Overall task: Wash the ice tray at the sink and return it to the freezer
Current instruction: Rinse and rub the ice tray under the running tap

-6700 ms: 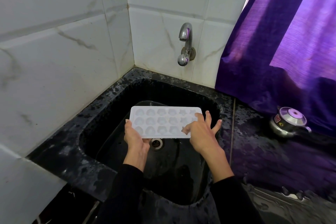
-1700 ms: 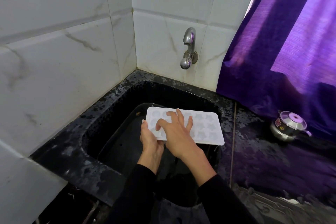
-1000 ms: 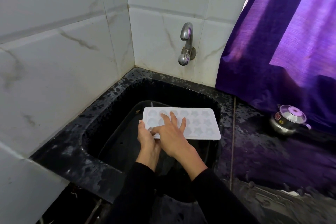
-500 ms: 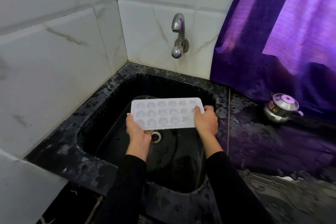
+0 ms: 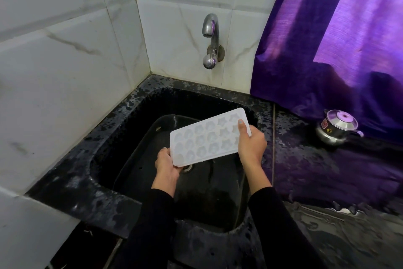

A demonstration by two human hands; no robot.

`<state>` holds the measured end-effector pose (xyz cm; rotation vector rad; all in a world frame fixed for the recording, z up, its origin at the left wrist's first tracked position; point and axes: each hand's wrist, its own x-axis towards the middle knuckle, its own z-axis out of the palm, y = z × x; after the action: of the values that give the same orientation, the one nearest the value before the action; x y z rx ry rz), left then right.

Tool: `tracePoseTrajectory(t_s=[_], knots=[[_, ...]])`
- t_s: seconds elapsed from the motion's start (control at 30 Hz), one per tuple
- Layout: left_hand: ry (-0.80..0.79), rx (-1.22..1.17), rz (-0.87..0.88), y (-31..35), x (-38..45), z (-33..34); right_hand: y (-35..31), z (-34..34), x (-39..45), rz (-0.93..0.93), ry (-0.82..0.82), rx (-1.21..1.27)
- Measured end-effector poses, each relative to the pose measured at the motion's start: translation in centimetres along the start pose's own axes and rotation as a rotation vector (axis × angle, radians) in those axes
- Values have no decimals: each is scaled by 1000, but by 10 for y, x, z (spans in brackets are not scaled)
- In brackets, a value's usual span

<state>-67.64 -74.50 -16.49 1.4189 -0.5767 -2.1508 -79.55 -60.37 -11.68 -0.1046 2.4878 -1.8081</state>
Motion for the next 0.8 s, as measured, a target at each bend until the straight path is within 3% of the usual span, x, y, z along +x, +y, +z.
tracePoseTrajectory(t_s=[0.5,0.8], knots=[[-98,307,-125,-24,0,7,-14,8,-15,-399,-55,-301],[-66,296,-171,-31,9,7,-14,22,-29,-559,-159,-400]])
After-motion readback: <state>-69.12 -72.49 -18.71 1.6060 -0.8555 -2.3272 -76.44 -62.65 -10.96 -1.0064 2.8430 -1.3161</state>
